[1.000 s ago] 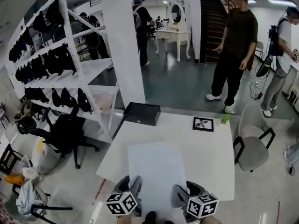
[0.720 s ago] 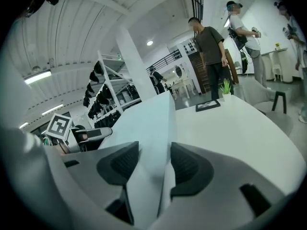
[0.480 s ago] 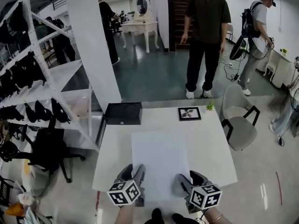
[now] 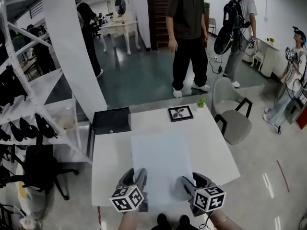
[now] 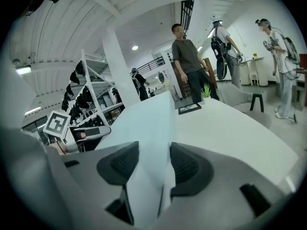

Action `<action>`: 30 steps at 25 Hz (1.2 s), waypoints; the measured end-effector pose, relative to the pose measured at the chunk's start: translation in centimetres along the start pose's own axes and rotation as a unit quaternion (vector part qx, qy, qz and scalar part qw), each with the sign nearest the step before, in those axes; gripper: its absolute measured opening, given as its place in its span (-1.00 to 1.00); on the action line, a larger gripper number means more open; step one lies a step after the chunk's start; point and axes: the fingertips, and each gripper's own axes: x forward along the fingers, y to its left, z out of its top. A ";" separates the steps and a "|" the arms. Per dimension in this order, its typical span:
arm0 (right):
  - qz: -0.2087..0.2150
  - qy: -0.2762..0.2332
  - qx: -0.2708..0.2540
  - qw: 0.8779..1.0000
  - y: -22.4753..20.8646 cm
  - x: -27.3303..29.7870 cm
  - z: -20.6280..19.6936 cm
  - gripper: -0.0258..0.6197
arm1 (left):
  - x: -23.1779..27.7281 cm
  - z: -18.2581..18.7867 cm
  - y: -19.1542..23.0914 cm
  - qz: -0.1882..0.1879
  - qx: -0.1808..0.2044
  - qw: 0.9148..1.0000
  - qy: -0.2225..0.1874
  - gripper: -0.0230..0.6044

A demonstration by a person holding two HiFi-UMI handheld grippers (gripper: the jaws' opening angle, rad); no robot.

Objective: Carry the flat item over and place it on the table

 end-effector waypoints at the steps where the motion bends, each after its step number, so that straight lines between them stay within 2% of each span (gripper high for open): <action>1: -0.002 0.000 0.000 1.000 -0.1 0.1 0.1 -0.27 | 0.2 0.0 0.0 -0.001 0.000 1.000 0.000 -0.17; 30: -0.015 0.028 0.018 0.999 -3.9 8.1 0.5 -0.27 | 8.3 -0.5 3.9 0.025 -0.027 0.998 0.057 -0.19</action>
